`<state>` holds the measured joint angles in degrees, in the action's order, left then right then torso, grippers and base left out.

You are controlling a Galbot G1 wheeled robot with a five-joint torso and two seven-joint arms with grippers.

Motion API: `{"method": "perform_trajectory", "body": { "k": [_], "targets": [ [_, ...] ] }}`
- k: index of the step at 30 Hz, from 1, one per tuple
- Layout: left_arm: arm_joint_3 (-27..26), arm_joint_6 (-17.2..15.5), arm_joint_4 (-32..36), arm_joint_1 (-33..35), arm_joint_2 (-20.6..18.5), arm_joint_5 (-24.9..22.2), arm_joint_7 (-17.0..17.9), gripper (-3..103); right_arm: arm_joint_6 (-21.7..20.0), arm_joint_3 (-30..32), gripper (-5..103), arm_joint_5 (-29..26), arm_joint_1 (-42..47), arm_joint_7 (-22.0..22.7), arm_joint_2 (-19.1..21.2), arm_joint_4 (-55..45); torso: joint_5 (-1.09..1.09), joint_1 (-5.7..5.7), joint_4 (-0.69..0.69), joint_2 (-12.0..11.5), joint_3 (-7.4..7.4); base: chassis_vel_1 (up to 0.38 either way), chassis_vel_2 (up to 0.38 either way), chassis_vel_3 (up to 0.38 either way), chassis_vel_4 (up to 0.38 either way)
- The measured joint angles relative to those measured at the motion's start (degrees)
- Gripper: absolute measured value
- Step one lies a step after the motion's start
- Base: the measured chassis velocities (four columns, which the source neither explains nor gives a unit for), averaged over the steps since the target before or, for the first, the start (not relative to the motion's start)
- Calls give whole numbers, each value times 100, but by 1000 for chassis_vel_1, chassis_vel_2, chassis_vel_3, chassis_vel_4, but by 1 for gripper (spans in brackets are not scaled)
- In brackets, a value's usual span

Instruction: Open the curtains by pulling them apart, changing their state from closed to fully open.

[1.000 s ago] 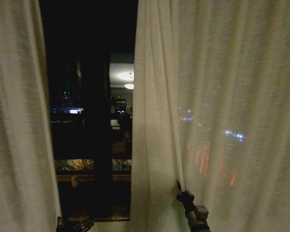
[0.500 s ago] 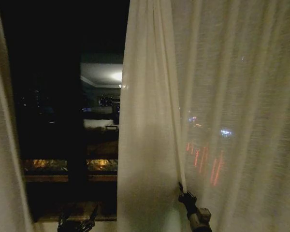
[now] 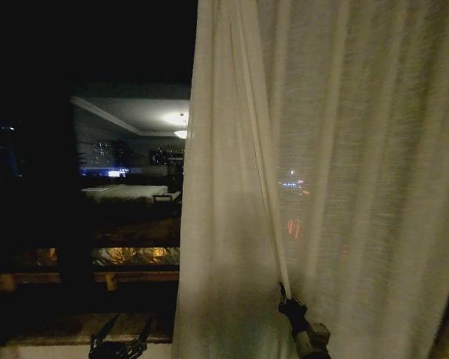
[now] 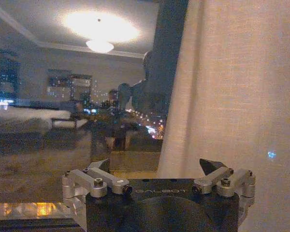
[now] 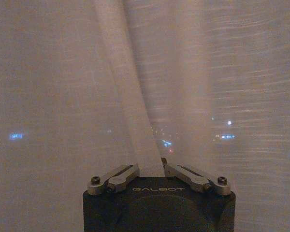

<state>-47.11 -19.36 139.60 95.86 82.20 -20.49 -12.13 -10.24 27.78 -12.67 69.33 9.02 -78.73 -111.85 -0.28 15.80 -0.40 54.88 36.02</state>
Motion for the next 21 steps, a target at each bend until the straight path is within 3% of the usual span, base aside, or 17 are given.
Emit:
{"method": "perform_trajectory", "body": {
  "k": [8, 15, 21],
  "targets": [
    [19, 6, -22, -8, 7, -1, -12, 100, 185, 15, 0, 90, 131, 6, 3, 34, 7, 3, -2, -1, 2, -245, -267, 261, 226],
    [11, 27, -58, -16, -4, 1, -5, 100, 181, -26, 0, 94, 117, 12, -2, 51, -2, 2, 1, 0, 0, -9, -19, 42, 30],
    [8, 41, -83, -27, -14, 2, -5, 100, 187, -47, 0, 107, 72, 12, -1, 114, 4, 1, 0, 0, 1, 0, 0, 0, 0]
  ]
}}
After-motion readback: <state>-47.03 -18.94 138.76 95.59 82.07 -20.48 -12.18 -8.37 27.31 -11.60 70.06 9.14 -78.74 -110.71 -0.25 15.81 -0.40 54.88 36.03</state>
